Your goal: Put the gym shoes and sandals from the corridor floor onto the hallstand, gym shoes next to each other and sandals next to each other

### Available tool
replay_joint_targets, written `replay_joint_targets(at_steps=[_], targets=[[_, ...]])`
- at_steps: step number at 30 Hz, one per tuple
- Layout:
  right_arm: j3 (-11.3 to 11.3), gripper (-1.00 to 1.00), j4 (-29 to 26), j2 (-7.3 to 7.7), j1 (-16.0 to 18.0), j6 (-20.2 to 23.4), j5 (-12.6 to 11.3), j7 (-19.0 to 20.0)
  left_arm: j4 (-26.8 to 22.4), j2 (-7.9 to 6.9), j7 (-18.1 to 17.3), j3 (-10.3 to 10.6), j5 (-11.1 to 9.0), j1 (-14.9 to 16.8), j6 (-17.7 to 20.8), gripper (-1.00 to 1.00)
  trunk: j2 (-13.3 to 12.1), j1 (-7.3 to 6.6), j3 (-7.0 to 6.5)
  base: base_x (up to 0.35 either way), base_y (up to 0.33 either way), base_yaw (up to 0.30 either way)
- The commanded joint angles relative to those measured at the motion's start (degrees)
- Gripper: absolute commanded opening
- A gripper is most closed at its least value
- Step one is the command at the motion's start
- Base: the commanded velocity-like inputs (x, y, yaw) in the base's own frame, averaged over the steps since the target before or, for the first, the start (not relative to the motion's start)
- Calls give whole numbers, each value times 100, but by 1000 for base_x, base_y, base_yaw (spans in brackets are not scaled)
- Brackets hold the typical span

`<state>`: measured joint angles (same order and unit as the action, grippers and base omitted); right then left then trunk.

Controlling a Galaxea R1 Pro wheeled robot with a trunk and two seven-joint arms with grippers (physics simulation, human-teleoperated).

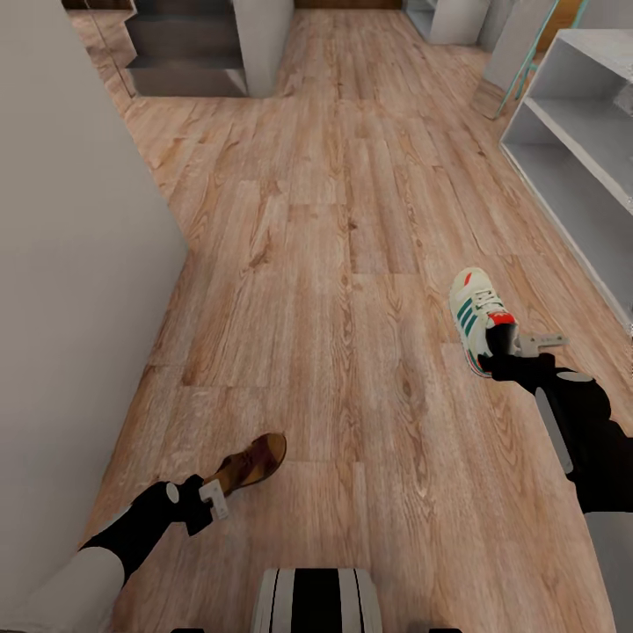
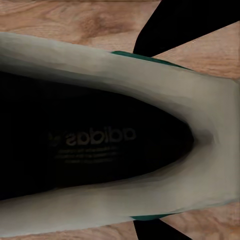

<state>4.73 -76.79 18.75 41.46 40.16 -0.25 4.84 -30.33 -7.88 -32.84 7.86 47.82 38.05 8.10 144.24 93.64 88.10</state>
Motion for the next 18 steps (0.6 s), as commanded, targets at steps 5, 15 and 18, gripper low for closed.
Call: replay_joint_targets(at_steps=[5, 15, 18], targets=[[2, -100, -5, -20, 2, 22, 84, 26, -426, 43, -32, -1006, 19, -32, 16, -100, -6, -13, -108, 0, 0, 0], [-21, -100, 49, -195, -728, -120, 43, 38, -499, 62, 817, -2222, -888, -108, -63, -100, -19, -39, -383, 0, 0, 0], [-24, -100, 49, -201, -1008, -427, 37, 42, -459, 54, 1032, -2261, -1220, -112, -82, -100, -23, -47, -476, 0, 0, 0]])
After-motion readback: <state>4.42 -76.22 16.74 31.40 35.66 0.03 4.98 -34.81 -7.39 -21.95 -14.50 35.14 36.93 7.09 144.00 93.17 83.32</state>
